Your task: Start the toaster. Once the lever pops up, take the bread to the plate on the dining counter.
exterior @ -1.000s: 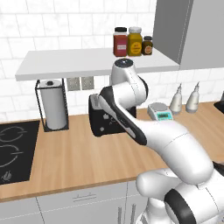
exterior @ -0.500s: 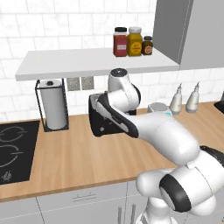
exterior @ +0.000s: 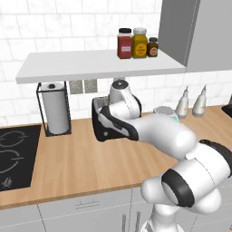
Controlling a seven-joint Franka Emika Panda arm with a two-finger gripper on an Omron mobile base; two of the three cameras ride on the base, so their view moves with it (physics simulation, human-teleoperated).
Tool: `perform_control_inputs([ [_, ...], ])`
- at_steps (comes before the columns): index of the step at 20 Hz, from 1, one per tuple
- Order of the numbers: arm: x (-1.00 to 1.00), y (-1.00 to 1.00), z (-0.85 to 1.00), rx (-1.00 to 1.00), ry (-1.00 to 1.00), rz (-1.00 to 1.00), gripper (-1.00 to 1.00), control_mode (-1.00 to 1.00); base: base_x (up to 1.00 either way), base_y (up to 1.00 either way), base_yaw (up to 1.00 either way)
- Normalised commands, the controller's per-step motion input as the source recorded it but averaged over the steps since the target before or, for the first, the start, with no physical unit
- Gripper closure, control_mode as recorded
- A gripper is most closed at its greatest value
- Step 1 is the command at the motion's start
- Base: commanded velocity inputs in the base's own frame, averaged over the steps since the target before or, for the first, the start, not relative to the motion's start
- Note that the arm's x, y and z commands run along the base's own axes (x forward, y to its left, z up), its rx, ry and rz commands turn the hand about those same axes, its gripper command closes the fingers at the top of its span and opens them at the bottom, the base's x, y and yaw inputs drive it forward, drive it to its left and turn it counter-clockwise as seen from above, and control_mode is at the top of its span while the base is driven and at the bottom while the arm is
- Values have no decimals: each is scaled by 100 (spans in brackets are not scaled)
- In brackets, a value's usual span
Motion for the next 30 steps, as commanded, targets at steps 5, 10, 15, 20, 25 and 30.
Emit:
perform_control_inputs([
  [5,52,3,0,0,1,0,-100,-100,0,0,0],
  [10,30,-7,-1,0,0,0,-100,-100,0,0,0],
  [15,4,-20,-7,0,0,5,-100,-100,0,0,0],
  [20,7,-6,-10,0,0,2,-100,-100,0,0,0],
  [25,9,0,-7,0,0,0,-100,-100,0,0,0],
  [30,0,0,-13,0,0,0,-100,-100,0,0,0],
])
